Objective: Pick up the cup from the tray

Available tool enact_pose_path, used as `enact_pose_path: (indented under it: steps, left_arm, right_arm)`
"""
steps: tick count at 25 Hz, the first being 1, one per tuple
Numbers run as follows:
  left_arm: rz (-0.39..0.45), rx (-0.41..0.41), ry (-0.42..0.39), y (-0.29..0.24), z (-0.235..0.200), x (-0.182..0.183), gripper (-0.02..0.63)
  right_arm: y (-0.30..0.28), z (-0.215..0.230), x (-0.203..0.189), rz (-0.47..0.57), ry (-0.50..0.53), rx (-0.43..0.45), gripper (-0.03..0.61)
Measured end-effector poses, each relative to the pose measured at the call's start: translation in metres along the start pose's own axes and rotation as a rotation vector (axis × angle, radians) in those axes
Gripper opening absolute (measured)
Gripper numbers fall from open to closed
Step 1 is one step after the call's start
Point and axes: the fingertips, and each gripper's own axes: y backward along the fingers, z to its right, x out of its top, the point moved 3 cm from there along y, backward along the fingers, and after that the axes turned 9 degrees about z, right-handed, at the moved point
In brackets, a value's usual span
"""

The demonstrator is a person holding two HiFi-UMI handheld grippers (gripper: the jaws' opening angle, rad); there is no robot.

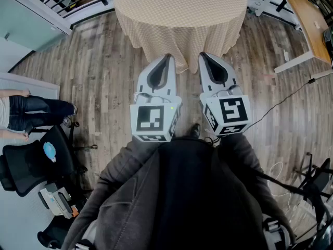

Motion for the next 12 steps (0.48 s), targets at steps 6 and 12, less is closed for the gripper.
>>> enact_pose_path:
  steps: [6,12]
  left_arm:
    - [-0.014,-0.004,0.003,-0.005,0.0,-0.006,0.005]
    - [-0.027,-0.009,-0.002,-0.008,0.001,-0.013,0.005]
  right_arm:
    - [-0.004,0.003,-0.005,-0.007,-0.007,0.0,0.009]
    - [-0.004,0.003,-0.012,-0.001,-0.024,0.012,0.008]
